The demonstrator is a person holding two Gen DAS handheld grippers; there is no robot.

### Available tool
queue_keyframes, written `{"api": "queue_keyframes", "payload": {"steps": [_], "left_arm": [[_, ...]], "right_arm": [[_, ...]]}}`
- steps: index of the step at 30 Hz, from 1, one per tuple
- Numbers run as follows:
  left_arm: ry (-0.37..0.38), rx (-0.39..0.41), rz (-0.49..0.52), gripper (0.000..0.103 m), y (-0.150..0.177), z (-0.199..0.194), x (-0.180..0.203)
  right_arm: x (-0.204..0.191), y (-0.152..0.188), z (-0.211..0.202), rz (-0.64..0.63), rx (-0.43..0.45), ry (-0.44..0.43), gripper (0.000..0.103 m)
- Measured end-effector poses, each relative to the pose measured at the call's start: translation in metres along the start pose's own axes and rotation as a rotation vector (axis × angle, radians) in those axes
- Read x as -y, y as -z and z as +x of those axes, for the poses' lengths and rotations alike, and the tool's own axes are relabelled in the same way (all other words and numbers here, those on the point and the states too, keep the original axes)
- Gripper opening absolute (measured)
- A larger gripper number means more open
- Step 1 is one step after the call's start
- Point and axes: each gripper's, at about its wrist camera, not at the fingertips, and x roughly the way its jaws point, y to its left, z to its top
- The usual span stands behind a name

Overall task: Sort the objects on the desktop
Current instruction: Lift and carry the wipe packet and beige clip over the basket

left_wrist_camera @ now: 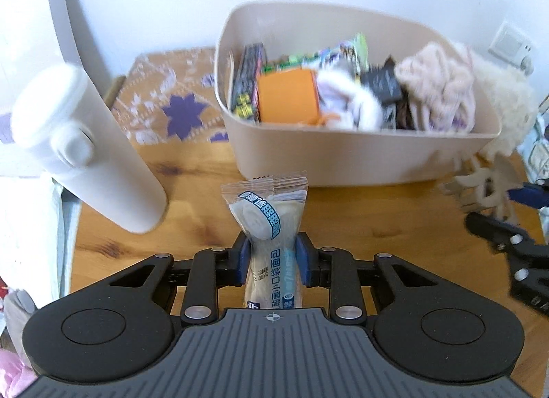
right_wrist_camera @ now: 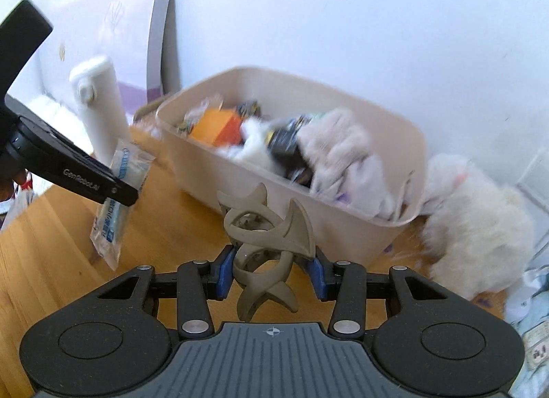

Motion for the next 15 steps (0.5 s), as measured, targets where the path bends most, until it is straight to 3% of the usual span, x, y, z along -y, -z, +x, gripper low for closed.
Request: {"api": "queue_keyframes", "payload": {"steps": [9, 15], "left_arm": [[0.036, 0.082, 0.008, 0.028, -0.026, -0.041, -0.005], [0.046, 0.141, -0.008, 0.028, -0.056, -0.052, -0.002]], "right_arm": [[0.028, -0.045, -0.039, 0.060, 0.121, 0.065, 0.042], [0.045, -0.069, -0.037, 0.089, 0.144, 0.124, 0.042]]}}
